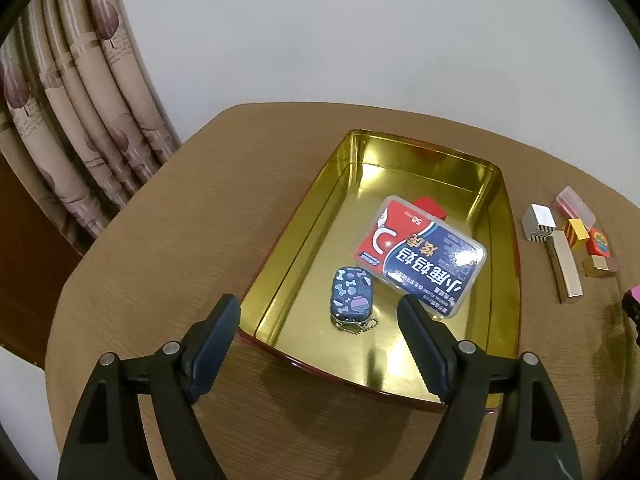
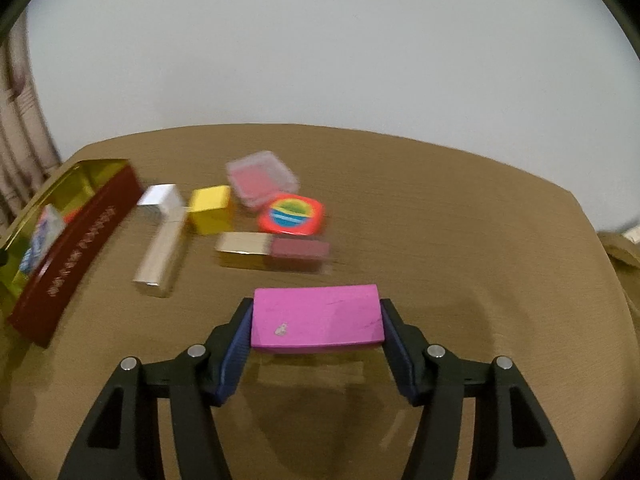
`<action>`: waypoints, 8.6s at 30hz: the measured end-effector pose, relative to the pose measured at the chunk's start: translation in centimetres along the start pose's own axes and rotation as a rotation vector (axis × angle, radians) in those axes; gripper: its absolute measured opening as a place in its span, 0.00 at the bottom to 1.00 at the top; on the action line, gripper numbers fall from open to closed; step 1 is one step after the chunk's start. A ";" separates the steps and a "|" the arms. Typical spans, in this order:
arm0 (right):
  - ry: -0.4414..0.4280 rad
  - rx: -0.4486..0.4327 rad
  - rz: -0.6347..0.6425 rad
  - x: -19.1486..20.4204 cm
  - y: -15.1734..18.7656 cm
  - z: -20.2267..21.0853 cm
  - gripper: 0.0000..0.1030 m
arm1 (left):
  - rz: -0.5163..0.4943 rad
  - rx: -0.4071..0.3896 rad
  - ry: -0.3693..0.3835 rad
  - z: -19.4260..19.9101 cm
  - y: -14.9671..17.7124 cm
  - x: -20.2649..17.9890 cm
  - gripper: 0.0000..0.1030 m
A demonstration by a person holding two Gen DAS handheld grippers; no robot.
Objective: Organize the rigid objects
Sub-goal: 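Carry the pink eraser with the right gripper into the tin and release, then move the right gripper to the gold-and-red lipstick and grasp it, then grasp the silver ribbed lighter with the left gripper while the right holds the lipstick, then carry the silver lighter into the tin and open the left gripper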
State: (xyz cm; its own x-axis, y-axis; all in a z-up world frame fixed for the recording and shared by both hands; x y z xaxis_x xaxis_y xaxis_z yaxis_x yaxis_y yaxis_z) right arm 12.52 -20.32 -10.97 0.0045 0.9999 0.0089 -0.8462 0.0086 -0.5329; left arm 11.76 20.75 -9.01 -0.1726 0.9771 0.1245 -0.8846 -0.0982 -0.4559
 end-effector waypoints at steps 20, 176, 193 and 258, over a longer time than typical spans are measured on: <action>-0.210 -0.044 0.269 17.9 -4.3 3.4 0.60 | 0.044 -0.007 -0.011 -0.1 -0.7 1.2 0.77; 0.033 0.053 -0.086 -4.3 1.4 -4.0 0.84 | -0.247 -0.010 0.142 3.7 0.3 -16.8 0.79; 0.035 0.051 -0.078 -4.4 1.9 -4.4 0.84 | -0.196 0.192 0.222 -5.0 -1.2 -25.0 0.50; 0.033 0.049 -0.082 -4.5 2.1 -4.3 0.85 | -0.072 0.056 0.037 -1.1 -4.6 -6.3 0.25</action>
State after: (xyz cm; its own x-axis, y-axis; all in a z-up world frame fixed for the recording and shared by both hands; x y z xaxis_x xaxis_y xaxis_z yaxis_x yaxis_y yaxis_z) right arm 13.02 -24.77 -15.81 0.0919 0.9955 0.0221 -0.8674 0.0909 -0.4892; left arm 17.37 15.30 -8.66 -0.0924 0.9882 0.1225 -0.9173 -0.0366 -0.3965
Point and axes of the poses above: each gripper's, at about its wrist camera, not at the fingertips, and z roughly against the way its jaws point, x to its left, y to its underside, the point moved 8 cm from there along -z, roughly the way its jaws point, and after that the axes turned 9 degrees about x, right-handed, at the moved point
